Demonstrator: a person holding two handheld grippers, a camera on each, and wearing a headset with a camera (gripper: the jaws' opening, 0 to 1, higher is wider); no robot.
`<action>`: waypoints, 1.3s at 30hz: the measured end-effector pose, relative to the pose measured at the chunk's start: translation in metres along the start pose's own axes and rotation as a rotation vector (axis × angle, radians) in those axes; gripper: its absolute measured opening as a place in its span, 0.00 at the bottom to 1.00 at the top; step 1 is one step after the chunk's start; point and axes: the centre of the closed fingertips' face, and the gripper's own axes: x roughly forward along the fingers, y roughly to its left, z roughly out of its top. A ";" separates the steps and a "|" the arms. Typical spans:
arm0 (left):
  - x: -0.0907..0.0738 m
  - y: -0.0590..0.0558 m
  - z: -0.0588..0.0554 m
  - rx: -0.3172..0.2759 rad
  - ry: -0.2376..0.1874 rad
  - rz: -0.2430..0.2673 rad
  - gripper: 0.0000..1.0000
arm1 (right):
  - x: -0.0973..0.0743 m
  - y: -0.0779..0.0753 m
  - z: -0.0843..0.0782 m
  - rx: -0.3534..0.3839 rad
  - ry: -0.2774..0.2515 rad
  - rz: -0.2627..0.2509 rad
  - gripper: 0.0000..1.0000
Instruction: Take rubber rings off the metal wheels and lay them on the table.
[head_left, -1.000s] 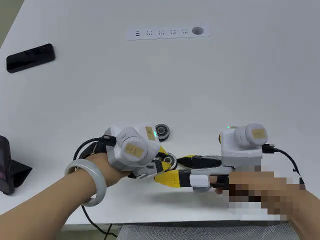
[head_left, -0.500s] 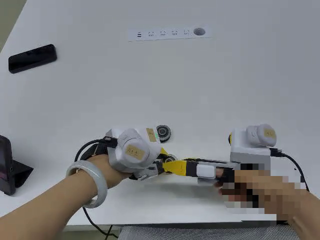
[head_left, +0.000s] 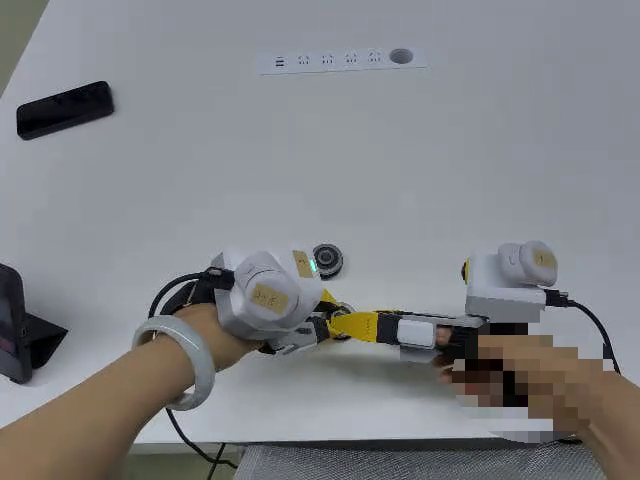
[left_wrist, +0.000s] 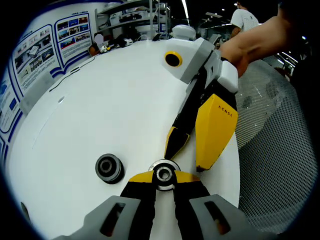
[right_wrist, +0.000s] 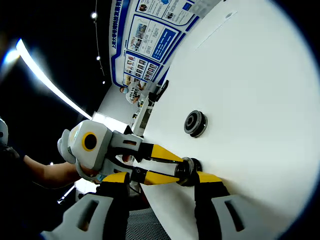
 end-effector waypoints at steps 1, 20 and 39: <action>0.000 0.000 0.000 0.000 0.000 0.000 0.13 | 0.000 0.000 -0.001 0.001 -0.002 -0.006 0.50; 0.000 0.000 0.001 0.004 0.001 0.000 0.13 | 0.000 -0.034 -0.001 0.066 0.014 -0.155 0.13; 0.001 -0.001 0.001 0.014 0.010 -0.003 0.13 | -0.003 -0.043 0.001 0.031 0.013 -0.198 0.02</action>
